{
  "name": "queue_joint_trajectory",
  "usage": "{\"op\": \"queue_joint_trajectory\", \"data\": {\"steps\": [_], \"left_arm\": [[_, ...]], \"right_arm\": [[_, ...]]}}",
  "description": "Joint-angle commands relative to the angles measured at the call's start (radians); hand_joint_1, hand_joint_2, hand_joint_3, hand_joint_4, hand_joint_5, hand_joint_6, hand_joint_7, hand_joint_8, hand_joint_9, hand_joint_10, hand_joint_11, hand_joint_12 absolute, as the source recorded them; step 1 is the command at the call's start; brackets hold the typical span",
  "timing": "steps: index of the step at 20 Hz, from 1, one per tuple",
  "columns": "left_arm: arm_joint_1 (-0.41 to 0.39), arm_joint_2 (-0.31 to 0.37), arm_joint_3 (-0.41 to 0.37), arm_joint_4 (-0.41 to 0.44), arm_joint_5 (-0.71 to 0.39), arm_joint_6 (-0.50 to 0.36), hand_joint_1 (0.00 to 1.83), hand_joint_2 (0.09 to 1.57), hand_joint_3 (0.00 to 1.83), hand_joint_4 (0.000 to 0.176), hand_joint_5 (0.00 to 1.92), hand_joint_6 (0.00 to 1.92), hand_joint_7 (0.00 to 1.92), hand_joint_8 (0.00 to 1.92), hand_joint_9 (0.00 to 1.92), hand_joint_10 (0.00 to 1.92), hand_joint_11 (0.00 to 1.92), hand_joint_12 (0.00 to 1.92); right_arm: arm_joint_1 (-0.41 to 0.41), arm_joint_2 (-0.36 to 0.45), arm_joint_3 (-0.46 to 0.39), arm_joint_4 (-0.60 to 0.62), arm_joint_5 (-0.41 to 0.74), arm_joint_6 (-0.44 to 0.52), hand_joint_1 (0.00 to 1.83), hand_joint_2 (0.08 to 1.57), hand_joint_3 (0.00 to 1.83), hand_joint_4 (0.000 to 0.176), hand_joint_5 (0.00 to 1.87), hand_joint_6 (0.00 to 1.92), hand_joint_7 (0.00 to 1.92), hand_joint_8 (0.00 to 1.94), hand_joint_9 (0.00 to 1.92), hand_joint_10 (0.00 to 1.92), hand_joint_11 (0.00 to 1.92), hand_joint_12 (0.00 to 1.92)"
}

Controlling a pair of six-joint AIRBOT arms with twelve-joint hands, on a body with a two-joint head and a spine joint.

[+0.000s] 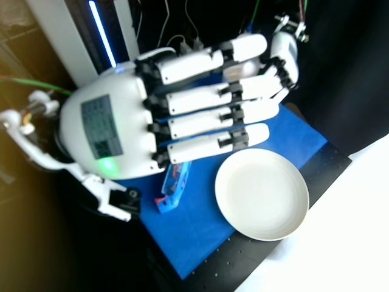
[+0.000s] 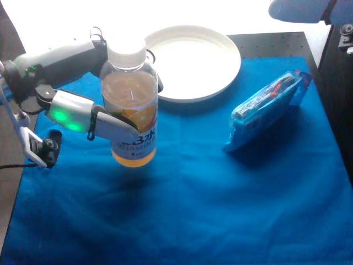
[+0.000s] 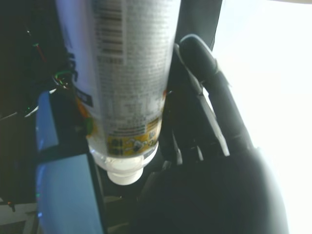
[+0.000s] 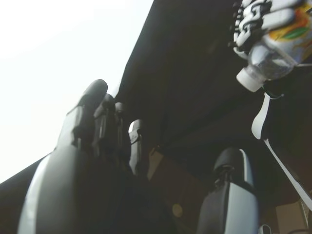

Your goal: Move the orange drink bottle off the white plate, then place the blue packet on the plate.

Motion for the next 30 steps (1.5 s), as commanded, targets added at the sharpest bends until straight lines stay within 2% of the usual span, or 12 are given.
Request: {"op": "queue_joint_trajectory", "data": {"steps": [1, 4, 6, 7, 14, 18, 19, 20, 22, 26, 29, 30], "left_arm": [[-0.008, -0.007, 0.009, -0.073, -0.113, -0.018, 1.21, 1.17, 0.0, 0.0, 0.82, 1.08, 0.94, 1.21, 1.14, 0.01, 0.52, 1.26], [-0.006, -0.028, 0.026, -0.073, -0.099, -0.019, 1.2, 1.18, 0.0, 0.0, 0.8, 1.13, 0.92, 1.22, 1.12, 0.0, 0.48, 1.28], [-0.006, -0.038, 0.035, -0.074, -0.092, -0.019, 1.21, 1.19, 0.0, 0.0, 0.78, 1.12, 0.91, 1.27, 1.12, 0.01, 0.43, 1.44], [-0.006, -0.041, 0.038, -0.075, -0.09, -0.019, 1.22, 1.18, 0.0, 0.0, 0.78, 1.11, 0.93, 1.26, 1.15, 0.03, 0.45, 1.46], [0.004, -0.058, 0.051, -0.077, -0.077, -0.034, 1.21, 1.18, 0.0, 0.0, 0.78, 1.13, 0.93, 1.24, 1.15, 0.06, 0.53, 1.39], [0.014, -0.06, 0.054, -0.076, -0.076, -0.048, 1.19, 1.18, 0.0, 0.0, 0.77, 1.19, 0.93, 1.19, 1.06, 0.03, 0.39, 1.28], [0.016, -0.058, 0.053, -0.073, -0.077, -0.049, 1.05, 1.21, 0.0, 0.0, 0.78, 1.27, 0.82, 0.65, 0.93, 0.0, 0.23, 1.22], [0.019, -0.053, 0.05, -0.073, -0.079, -0.052, 0.93, 1.15, 0.0, 0.0, 0.71, 0.6, 0.85, 0.36, 0.87, 0.0, 0.19, 1.15], [0.025, -0.041, 0.042, -0.073, -0.081, -0.053, 0.84, 1.07, 0.0, 0.0, 0.77, 0.1, 0.89, 0.07, 0.85, 0.0, 0.25, 1.04], [0.051, -0.008, 0.017, -0.07, -0.08, -0.053, 0.75, 0.98, 0.0, 0.0, 0.55, 0.0, 0.72, 0.0, 0.72, 0.0, 0.26, 0.84], [0.062, 0.021, -0.007, -0.066, -0.081, -0.052, 0.68, 0.89, 0.0, 0.0, 0.36, 0.0, 0.52, 0.0, 0.56, 0.0, 0.1, 1.02], [0.063, 0.029, -0.013, -0.062, -0.081, -0.052, 0.65, 0.87, 0.0, 0.021, 0.3, 0.0, 0.45, 0.0, 0.5, 0.0, 0.04, 1.07]], "right_arm": [[0.011, -0.001, -0.003, 0.052, 0.103, 0.007, 0.68, 0.83, 0.0, 0.128, 0.22, 0.0, 0.22, 0.0, 0.18, 0.0, 0.0, 0.71], [0.011, 0.0, -0.004, 0.052, 0.103, 0.007, 0.68, 0.82, 0.0, 0.133, 0.22, 0.0, 0.21, 0.0, 0.16, 0.0, 0.0, 0.69], [0.011, 0.0, -0.006, 0.052, 0.103, 0.007, 0.69, 0.81, 0.0, 0.118, 0.22, 0.0, 0.21, 0.0, 0.17, 0.0, 0.0, 0.78], [0.011, 0.0, -0.006, 0.052, 0.103, 0.007, 0.69, 0.79, 0.0, 0.129, 0.23, 0.0, 0.22, 0.0, 0.16, 0.0, 0.0, 0.81], [0.011, 0.003, -0.012, 0.052, 0.103, 0.007, 0.68, 0.81, 0.0, 0.133, 0.25, 0.0, 0.22, 0.0, 0.17, 0.0, 0.0, 0.84], [0.011, -0.001, -0.016, 0.052, 0.104, 0.007, 0.68, 0.82, 0.0, 0.114, 0.23, 0.0, 0.2, 0.0, 0.14, 0.0, 0.0, 0.77], [0.011, -0.001, -0.016, 0.051, 0.104, 0.007, 0.69, 0.83, 0.0, 0.123, 0.24, 0.0, 0.2, 0.0, 0.14, 0.0, 0.0, 0.77], [0.011, 0.0, -0.017, 0.051, 0.104, 0.007, 0.69, 0.84, 0.01, 0.118, 0.24, 0.0, 0.2, 0.0, 0.15, 0.01, 0.0, 0.77], [0.011, 0.003, -0.019, 0.05, 0.104, 0.007, 0.68, 0.86, 0.0, 0.102, 0.21, 0.0, 0.19, 0.0, 0.13, 0.0, 0.0, 0.72], [0.011, -0.002, -0.02, 0.05, 0.104, 0.007, 0.71, 0.88, 0.0, 0.105, 0.23, 0.0, 0.2, 0.0, 0.13, 0.0, 0.0, 0.71], [0.011, -0.002, -0.02, 0.05, 0.104, 0.007, 0.7, 0.89, 0.0, 0.09, 0.24, 0.0, 0.21, 0.0, 0.15, 0.0, 0.0, 0.71], [0.011, -0.002, -0.02, 0.05, 0.104, 0.007, 0.69, 0.89, 0.0, 0.093, 0.23, 0.0, 0.21, 0.0, 0.15, 0.0, 0.0, 0.71]]}}
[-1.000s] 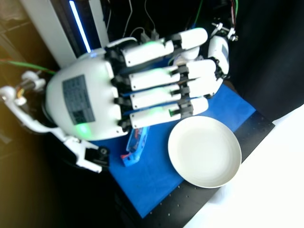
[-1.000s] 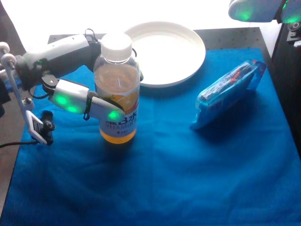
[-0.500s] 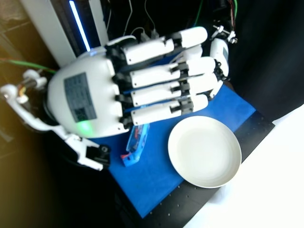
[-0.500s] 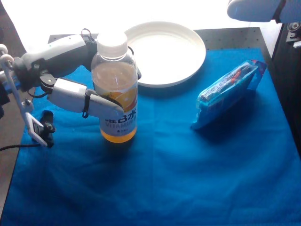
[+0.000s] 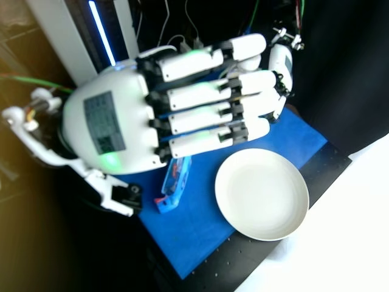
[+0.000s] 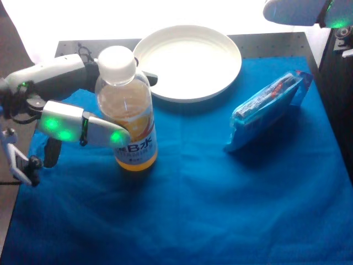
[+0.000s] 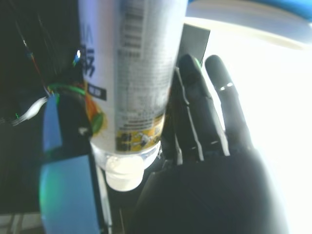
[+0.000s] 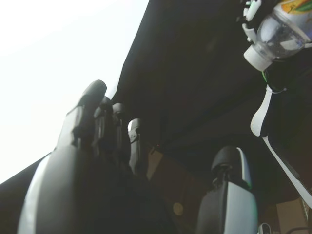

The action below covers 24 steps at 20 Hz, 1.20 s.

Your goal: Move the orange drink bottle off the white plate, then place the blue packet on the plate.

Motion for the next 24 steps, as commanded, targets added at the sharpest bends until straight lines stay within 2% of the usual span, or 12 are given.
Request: {"op": "queue_joint_trajectory", "data": {"steps": [1, 4, 5, 7, 8, 10, 12, 14, 16, 17, 19, 24], "left_arm": [[-0.009, 0.012, -0.008, -0.049, -0.105, -0.014, 0.64, 0.84, 0.0, 0.051, 0.23, 0.0, 0.37, 0.0, 0.42, 0.0, 0.01, 1.02], [0.0, 0.044, -0.034, -0.037, -0.109, -0.014, 0.67, 0.8, 0.0, 0.075, 0.15, 0.0, 0.28, 0.0, 0.33, 0.0, 0.0, 0.9], [0.005, 0.052, -0.041, -0.038, -0.112, -0.014, 0.66, 0.75, 0.0, 0.114, 0.08, 0.0, 0.22, 0.0, 0.27, 0.0, 0.0, 0.79], [0.012, 0.061, -0.05, -0.038, -0.113, -0.013, 0.62, 0.72, 0.0, 0.168, 0.01, 0.0, 0.12, 0.0, 0.18, 0.0, 0.0, 0.65], [0.014, 0.062, -0.052, -0.039, -0.115, -0.013, 0.62, 0.71, 0.0, 0.174, 0.0, 0.0, 0.08, 0.0, 0.13, 0.0, 0.0, 0.57], [0.02, 0.066, -0.055, -0.043, -0.115, -0.011, 0.59, 0.67, 0.0, 0.176, 0.0, 0.0, 0.04, 0.0, 0.07, 0.0, 0.0, 0.41], [0.033, 0.08, -0.064, -0.062, -0.112, 0.012, 0.52, 0.71, 0.0, 0.176, 0.0, 0.0, 0.01, 0.0, 0.05, 0.0, 0.0, 0.39], [0.054, 0.105, -0.081, -0.092, -0.107, 0.047, 0.5, 0.71, 0.0, 0.176, 0.0, 0.0, 0.0, 0.0, 0.0, 0.0, 0.0, 0.26], [0.063, 0.115, -0.082, -0.1, -0.099, 0.05, 0.52, 0.72, 0.0, 0.176, 0.0, 0.0, 0.0, 0.0, 0.0, 0.0, 0.0, 0.13], [0.067, 0.119, -0.082, -0.107, -0.094, 0.054, 0.47, 0.8, 0.01, 0.176, 0.0, 0.0, 0.0, 0.0, 0.0, 0.0, 0.0, 0.03], [0.081, 0.127, -0.082, -0.133, -0.093, 0.074, 0.39, 0.86, 0.02, 0.176, 0.0, 0.0, 0.0, 0.0, 0.0, 0.0, 0.01, 0.0], [0.116, 0.157, -0.084, -0.211, -0.109, 0.118, 0.32, 0.8, 0.0, 0.165, 0.0, 0.0, 0.0, 0.0, 0.01, 0.0, 0.06, 0.03]], "right_arm": [[0.011, -0.001, -0.001, 0.053, 0.104, 0.007, 0.71, 0.89, 0.0, 0.105, 0.23, 0.0, 0.21, 0.0, 0.15, 0.0, 0.0, 0.69], [0.011, 0.0, -0.001, 0.053, 0.104, 0.007, 0.74, 0.87, 0.0, 0.098, 0.22, 0.0, 0.21, 0.0, 0.15, 0.0, 0.0, 0.72], [0.011, 0.0, -0.002, 0.053, 0.104, 0.007, 0.82, 0.83, 0.0, 0.068, 0.2, 0.0, 0.21, 0.0, 0.14, 0.0, 0.0, 0.71], [0.011, 0.003, -0.005, 0.052, 0.104, 0.007, 0.85, 0.81, 0.0, 0.08, 0.2, 0.0, 0.2, 0.0, 0.14, 0.0, 0.0, 0.7], [0.011, 0.006, -0.005, 0.047, 0.104, 0.007, 0.89, 0.81, 0.0, 0.071, 0.18, 0.0, 0.19, 0.0, 0.13, 0.0, 0.0, 0.71], [0.011, 0.019, -0.007, 0.032, 0.103, 0.007, 0.86, 0.78, 0.0, 0.045, 0.14, 0.0, 0.14, 0.0, 0.08, 0.0, 0.0, 0.66], [0.012, 0.022, -0.01, 0.005, 0.08, 0.007, 0.87, 0.76, 0.0, 0.056, 0.15, 0.0, 0.13, 0.0, 0.08, 0.0, 0.0, 0.62], [0.012, 0.032, -0.009, -0.018, 0.045, 0.007, 0.82, 0.71, 0.0, 0.1, 0.15, 0.0, 0.16, 0.01, 0.11, 0.01, 0.0, 0.65], [0.012, 0.049, -0.009, -0.042, 0.01, 0.007, 0.81, 0.71, 0.0, 0.067, 0.13, 0.0, 0.22, 0.0, 0.15, 0.01, 0.0, 0.61], [0.012, 0.058, -0.009, -0.059, -0.014, 0.007, 0.72, 0.62, 0.0, 0.091, 0.14, 0.0, 0.17, 0.01, 0.14, 0.0, 0.0, 0.5], [0.013, 0.072, -0.009, -0.107, -0.073, 0.007, 0.72, 0.59, 0.0, 0.083, 0.14, 0.0, 0.21, 0.01, 0.17, 0.01, 0.0, 0.35], [0.059, 0.085, 0.005, -0.325, -0.218, 0.102, 0.81, 0.62, 0.0, 0.088, 0.15, 0.0, 0.31, 0.0, 0.31, 0.01, 0.0, 0.65]]}}
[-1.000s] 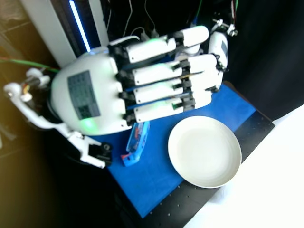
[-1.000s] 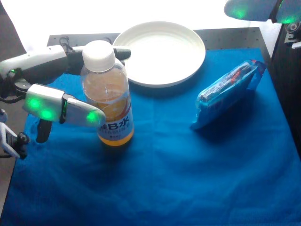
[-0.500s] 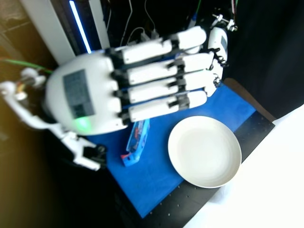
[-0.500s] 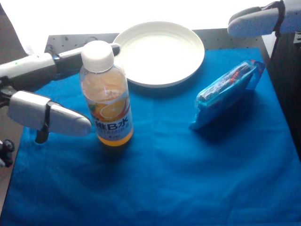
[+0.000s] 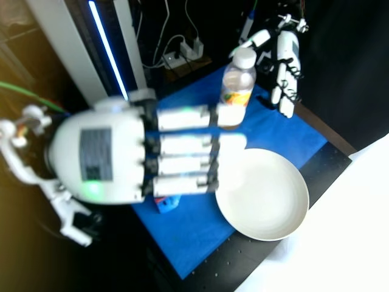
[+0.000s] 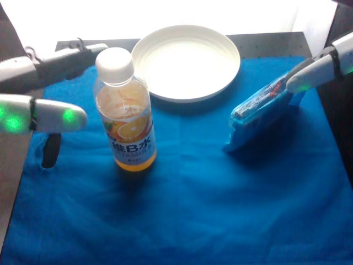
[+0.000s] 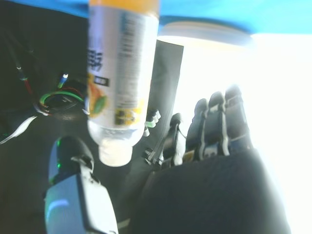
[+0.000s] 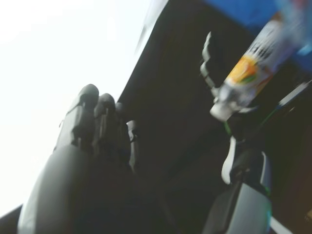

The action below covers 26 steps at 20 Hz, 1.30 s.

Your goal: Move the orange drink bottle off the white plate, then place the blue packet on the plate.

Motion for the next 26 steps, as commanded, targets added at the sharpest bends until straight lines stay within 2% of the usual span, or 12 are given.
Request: {"op": "queue_joint_trajectory", "data": {"steps": [1, 2, 5, 9, 11, 13, 15, 17, 21, 22, 24, 26], "left_arm": [[0.0, 0.012, -0.006, -0.058, -0.117, 0.008, 0.3, 0.81, 0.0, 0.154, 0.0, 0.0, 0.0, 0.0, 0.03, 0.01, 0.07, 0.04], [0.008, 0.018, -0.01, -0.067, -0.121, 0.015, 0.29, 0.81, 0.0, 0.152, 0.0, 0.0, 0.0, 0.0, 0.03, 0.01, 0.08, 0.04], [0.02, 0.028, -0.017, -0.092, -0.133, 0.028, 0.23, 0.82, 0.01, 0.166, 0.0, 0.0, 0.0, 0.0, 0.04, 0.01, 0.12, 0.07], [0.02, 0.028, -0.016, -0.113, -0.143, 0.048, 0.24, 0.81, 0.0, 0.166, 0.0, 0.0, 0.0, 0.0, 0.05, 0.01, 0.13, 0.09], [0.02, 0.027, -0.016, -0.115, -0.146, 0.049, 0.27, 0.82, 0.0, 0.17, 0.0, 0.0, 0.0, 0.0, 0.04, 0.0, 0.09, 0.09], [0.02, 0.024, -0.017, -0.116, -0.147, 0.049, 0.27, 0.82, 0.0, 0.172, 0.0, 0.0, 0.02, 0.0, 0.06, 0.01, 0.11, 0.1], [0.02, 0.022, -0.017, -0.116, -0.147, 0.049, 0.28, 0.82, 0.0, 0.174, 0.0, 0.0, 0.01, 0.0, 0.06, 0.01, 0.11, 0.12], [0.02, 0.019, -0.017, -0.119, -0.149, 0.05, 0.29, 0.82, 0.0, 0.173, 0.0, 0.0, 0.01, 0.0, 0.06, 0.0, 0.01, 0.33], [0.02, -0.005, -0.011, -0.138, -0.163, 0.059, 0.33, 0.79, 0.0, 0.176, 0.0, 0.0, 0.08, 0.0, 0.11, 0.0, 0.0, 0.48], [0.02, -0.01, -0.009, -0.148, -0.182, 0.058, 0.32, 0.8, 0.01, 0.176, 0.0, 0.0, 0.07, 0.0, 0.1, 0.0, 0.0, 0.5], [0.02, -0.01, -0.009, -0.153, -0.197, 0.058, 0.3, 0.83, 0.01, 0.176, 0.0, 0.0, 0.03, 0.0, 0.06, 0.0, 0.0, 0.44], [0.02, -0.01, -0.011, -0.154, -0.206, 0.058, 0.31, 0.85, 0.0, 0.154, 0.0, 0.0, 0.04, 0.0, 0.08, 0.01, 0.0, 0.47]], "right_arm": [[0.03, -0.001, 0.004, 0.027, 0.05, 0.022, 0.81, 0.62, 0.0, 0.074, 0.15, 0.0, 0.31, 0.0, 0.35, 0.01, 0.0, 0.59], [0.043, -0.001, 0.004, -0.02, 0.027, 0.037, 0.84, 0.63, 0.0, 0.056, 0.14, 0.0, 0.28, 0.0, 0.35, 0.01, 0.0, 0.56], [0.065, -0.001, 0.005, -0.161, -0.019, 0.113, 0.77, 0.57, 0.0, 0.111, 0.18, 0.01, 0.22, 0.01, 0.12, 0.0, 0.0, 0.36], [0.066, -0.002, 0.007, -0.318, -0.071, 0.195, 0.71, 0.62, 0.0, 0.047, 0.28, 0.0, 0.24, 0.0, 0.16, 0.0, 0.0, 0.59], [0.066, -0.005, 0.015, -0.385, -0.089, 0.239, 0.78, 0.65, 0.0, 0.0, 0.32, 0.01, 0.29, 0.01, 0.2, 0.01, 0.0, 0.61], [0.066, -0.016, 0.026, -0.448, -0.113, 0.275, 0.78, 0.67, 0.01, 0.0, 0.33, 0.0, 0.32, 0.01, 0.24, 0.01, 0.0, 0.7], [0.066, -0.027, 0.037, -0.489, -0.131, 0.292, 0.76, 0.69, 0.0, 0.073, 0.36, 0.0, 0.29, 0.0, 0.2, 0.01, 0.0, 0.51], [0.066, -0.041, 0.048, -0.533, -0.149, 0.312, 0.77, 0.64, 0.0, 0.094, 0.39, 0.0, 0.33, 0.0, 0.22, 0.01, 0.02, 0.48], [0.066, -0.058, 0.061, -0.559, -0.176, 0.314, 0.86, 0.65, 0.0, 0.086, 0.39, 0.0, 0.36, 0.0, 0.2, 0.0, 0.0, 0.52], [0.066, -0.066, 0.066, -0.569, -0.181, 0.316, 0.84, 0.65, 0.0, 0.067, 0.41, 0.0, 0.41, 0.0, 0.25, 0.0, 0.0, 0.66], [0.066, -0.078, 0.075, -0.597, -0.187, 0.338, 0.82, 0.67, 0.0, 0.097, 0.4, 0.0, 0.41, 0.0, 0.27, 0.0, 0.0, 0.8], [0.066, -0.1, 0.093, -0.64, -0.19, 0.369, 0.85, 0.68, 0.0, 0.091, 0.44, 0.0, 0.45, 0.0, 0.31, 0.0, 0.01, 0.84]]}}
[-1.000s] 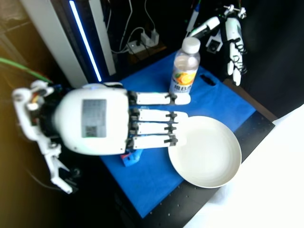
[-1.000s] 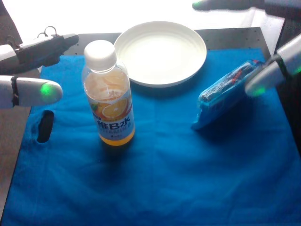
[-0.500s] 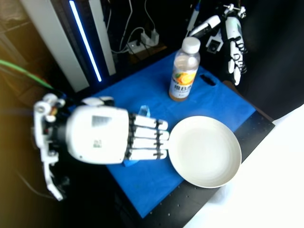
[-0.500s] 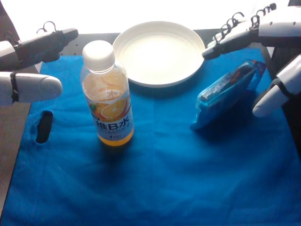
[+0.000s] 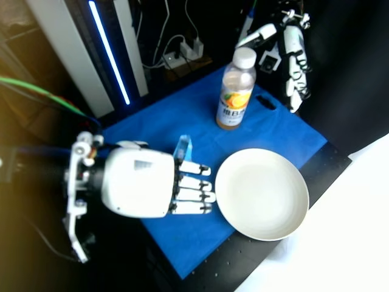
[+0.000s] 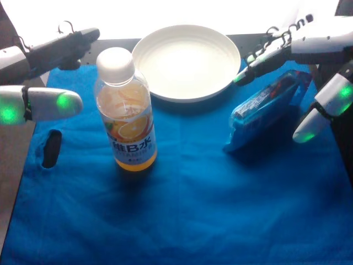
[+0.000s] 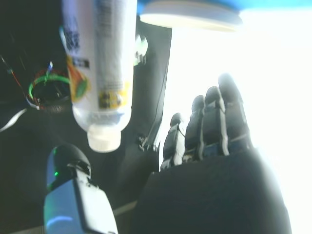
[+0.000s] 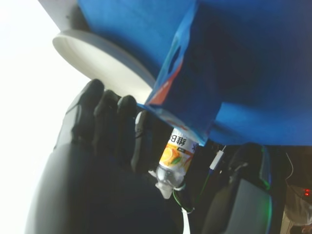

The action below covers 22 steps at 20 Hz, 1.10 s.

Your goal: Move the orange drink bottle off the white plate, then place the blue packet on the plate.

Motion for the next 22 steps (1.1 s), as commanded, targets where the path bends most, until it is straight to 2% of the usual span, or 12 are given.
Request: {"op": "queue_joint_trajectory", "data": {"steps": [1, 2, 4, 6, 8, 10, 11, 12, 14, 17, 19, 22], "left_arm": [[-0.008, 0.001, 0.004, -0.04, -0.119, -0.008, 0.31, 0.87, 0.01, 0.154, 0.0, 0.0, 0.05, 0.0, 0.08, 0.01, 0.0, 0.48], [-0.008, 0.0, 0.003, -0.04, -0.12, -0.008, 0.34, 0.87, 0.0, 0.162, 0.0, 0.0, 0.04, 0.0, 0.06, 0.0, 0.0, 0.42], [-0.007, -0.001, 0.003, -0.044, -0.123, -0.008, 0.31, 0.87, 0.0, 0.173, 0.0, 0.0, 0.06, 0.0, 0.09, 0.0, 0.0, 0.55], [-0.007, -0.003, 0.003, -0.045, -0.125, -0.008, 0.31, 0.87, 0.0, 0.152, 0.0, 0.0, 0.05, 0.0, 0.09, 0.0, 0.0, 0.54], [-0.007, -0.005, 0.003, -0.046, -0.128, -0.008, 0.28, 0.83, 0.0, 0.172, 0.0, 0.0, 0.04, 0.0, 0.1, 0.0, 0.0, 0.61], [-0.007, -0.008, 0.003, -0.052, -0.14, -0.008, 0.27, 0.83, 0.0, 0.176, 0.0, 0.0, 0.03, 0.0, 0.1, 0.0, 0.0, 0.61], [-0.007, -0.011, 0.003, -0.055, -0.148, -0.008, 0.29, 0.85, 0.0, 0.176, 0.0, 0.0, 0.05, 0.0, 0.1, 0.0, 0.0, 0.58], [-0.007, -0.012, 0.004, -0.056, -0.151, -0.008, 0.3, 0.86, 0.01, 0.176, 0.0, 0.0, 0.06, 0.01, 0.1, 0.0, 0.0, 0.58], [-0.007, -0.012, 0.004, -0.056, -0.153, -0.009, 0.29, 0.87, 0.0, 0.176, 0.0, 0.0, 0.05, 0.0, 0.09, 0.0, 0.0, 0.54], [-0.003, -0.012, 0.006, -0.067, -0.156, -0.009, 0.28, 0.88, 0.0, 0.176, 0.0, 0.0, 0.05, 0.0, 0.09, 0.0, 0.0, 0.53], [0.008, -0.011, 0.006, -0.075, -0.161, -0.009, 0.23, 0.89, 0.0, 0.168, 0.0, 0.0, 0.04, 0.0, 0.1, 0.0, 0.0, 0.58], [0.022, -0.009, 0.006, -0.084, -0.166, -0.009, 0.22, 0.89, 0.0, 0.175, 0.0, 0.0, 0.01, 0.0, 0.08, 0.0, 0.0, 0.54]], "right_arm": [[0.015, -0.006, 0.003, 0.048, 0.027, 0.013, 0.84, 0.69, 0.0, 0.08, 0.47, 0.0, 0.47, 0.0, 0.34, 0.0, 0.02, 0.9], [0.015, -0.009, 0.003, 0.045, 0.027, 0.013, 0.8, 0.71, 0.01, 0.067, 0.48, 0.0, 0.49, 0.0, 0.36, 0.01, 0.04, 0.92], [0.015, -0.016, 0.003, 0.04, 0.024, 0.013, 0.79, 0.74, 0.0, 0.035, 0.56, 0.0, 0.59, 0.0, 0.5, 0.02, 0.14, 0.92], [0.015, -0.022, 0.005, 0.037, 0.022, 0.013, 0.87, 0.92, 0.01, 0.053, 0.65, 0.0, 0.74, 0.01, 0.67, 0.05, 0.16, 0.96], [0.015, -0.034, 0.011, 0.036, 0.021, 0.013, 1.05, 0.95, 0.0, 0.049, 0.81, 0.01, 0.93, 0.02, 0.85, 0.13, 0.21, 1.13], [0.015, -0.051, 0.023, 0.035, 0.018, 0.013, 1.06, 0.94, 0.0, 0.01, 0.96, 0.01, 1.12, 0.03, 0.81, 0.81, 0.41, 1.46], [0.015, -0.06, 0.031, 0.035, 0.017, 0.013, 1.23, 1.03, 0.02, 0.0, 1.06, 0.48, 1.14, 0.72, 0.77, 1.17, 0.52, 1.63], [0.014, -0.074, 0.043, 0.035, 0.014, 0.013, 1.24, 1.09, 0.0, 0.0, 1.01, 0.73, 1.08, 0.96, 0.74, 1.22, 0.5, 1.71], [0.014, -0.088, 0.058, 0.035, 0.008, 0.013, 1.24, 1.11, 0.0, 0.0, 1.03, 0.73, 0.98, 1.18, 0.71, 1.26, 0.52, 1.66], [0.014, -0.098, 0.075, 0.037, -0.011, 0.013, 1.23, 1.14, 0.0, 0.0, 1.01, 0.79, 0.89, 1.28, 0.71, 1.08, 0.52, 1.49], [0.014, -0.1, 0.084, 0.051, -0.015, 0.013, 1.23, 1.12, 0.0, 0.0, 1.02, 0.78, 0.95, 1.21, 0.75, 1.05, 0.54, 1.54], [0.015, -0.1, 0.078, 0.069, -0.001, 0.013, 1.23, 1.12, 0.0, 0.0, 0.97, 0.86, 0.98, 1.12, 0.87, 0.85, 0.63, 1.38]]}}
